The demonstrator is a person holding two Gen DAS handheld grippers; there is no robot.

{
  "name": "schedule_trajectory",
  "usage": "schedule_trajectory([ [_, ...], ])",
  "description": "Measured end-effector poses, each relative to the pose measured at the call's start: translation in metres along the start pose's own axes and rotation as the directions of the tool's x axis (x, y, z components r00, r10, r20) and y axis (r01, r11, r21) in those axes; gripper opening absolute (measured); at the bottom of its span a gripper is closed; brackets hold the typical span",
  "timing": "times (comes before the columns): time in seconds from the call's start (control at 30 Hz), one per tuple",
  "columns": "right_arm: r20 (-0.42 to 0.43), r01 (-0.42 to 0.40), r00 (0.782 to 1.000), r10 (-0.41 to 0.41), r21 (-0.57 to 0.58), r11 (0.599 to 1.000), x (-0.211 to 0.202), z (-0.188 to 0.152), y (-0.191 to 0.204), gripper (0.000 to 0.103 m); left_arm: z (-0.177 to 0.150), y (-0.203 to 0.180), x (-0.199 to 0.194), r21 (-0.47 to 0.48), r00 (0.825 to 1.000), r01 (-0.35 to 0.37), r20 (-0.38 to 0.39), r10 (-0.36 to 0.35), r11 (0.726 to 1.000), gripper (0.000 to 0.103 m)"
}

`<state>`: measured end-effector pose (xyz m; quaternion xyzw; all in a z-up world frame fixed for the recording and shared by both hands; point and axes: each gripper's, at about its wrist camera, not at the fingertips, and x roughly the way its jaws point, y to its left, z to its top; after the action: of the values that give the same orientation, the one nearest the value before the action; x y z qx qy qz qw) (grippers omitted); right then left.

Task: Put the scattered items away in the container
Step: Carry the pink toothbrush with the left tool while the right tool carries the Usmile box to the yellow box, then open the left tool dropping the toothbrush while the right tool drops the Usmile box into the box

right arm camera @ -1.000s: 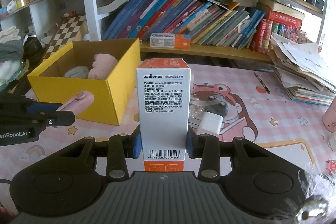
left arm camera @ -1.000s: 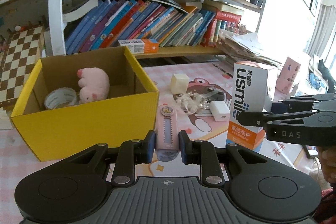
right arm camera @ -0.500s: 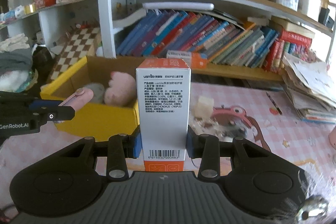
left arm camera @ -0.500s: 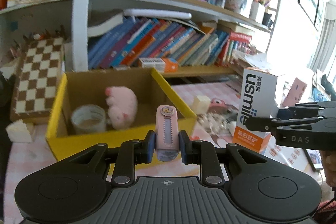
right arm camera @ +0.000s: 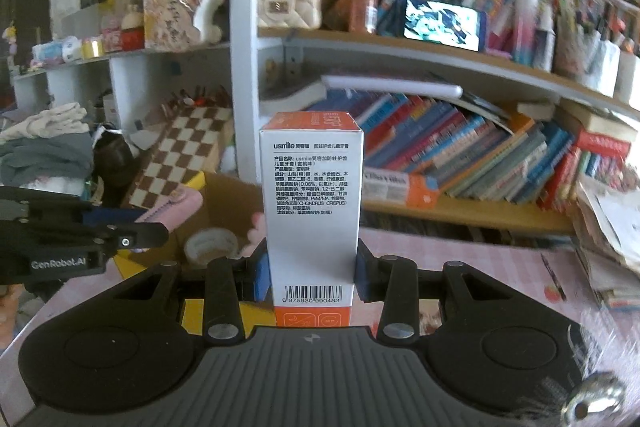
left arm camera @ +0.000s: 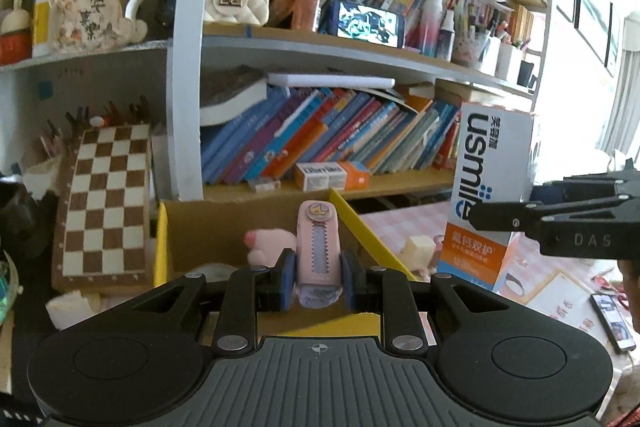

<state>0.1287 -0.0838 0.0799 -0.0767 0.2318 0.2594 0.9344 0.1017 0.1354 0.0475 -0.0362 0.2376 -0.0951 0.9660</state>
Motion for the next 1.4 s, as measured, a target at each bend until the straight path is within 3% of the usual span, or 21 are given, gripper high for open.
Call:
schedule_trajectory([
  [0.47, -0.003, -0.072, 0.997, 0.072, -0.064, 0.995, 0.057, 0.035, 0.019, 0.037, 0.012, 0.02, 0.029, -0.003, 0.999, -0.034, -0.024, 0.034, 0.999, 0.023],
  [0.8, -0.069, -0.15, 0.988, 0.142, -0.134, 0.98, 0.103, 0.041, 0.023, 0.037, 0.009, 0.033, 0.063, 0.064, 0.992, -0.02, -0.122, 0.027, 0.998, 0.023],
  [1.07, -0.198, -0.232, 0.961, 0.193, -0.193, 0.953, 0.142, 0.033, 0.03, 0.037, -0.002, 0.039, 0.086, 0.082, 0.979, -0.006, -0.201, 0.023, 0.997, 0.023],
  [1.4, -0.304, -0.279, 0.928, 0.216, -0.18, 0.943, 0.171, 0.017, 0.028, 0.037, -0.012, 0.047, 0.107, 0.08, 0.961, -0.012, -0.275, 0.034, 0.997, 0.023],
])
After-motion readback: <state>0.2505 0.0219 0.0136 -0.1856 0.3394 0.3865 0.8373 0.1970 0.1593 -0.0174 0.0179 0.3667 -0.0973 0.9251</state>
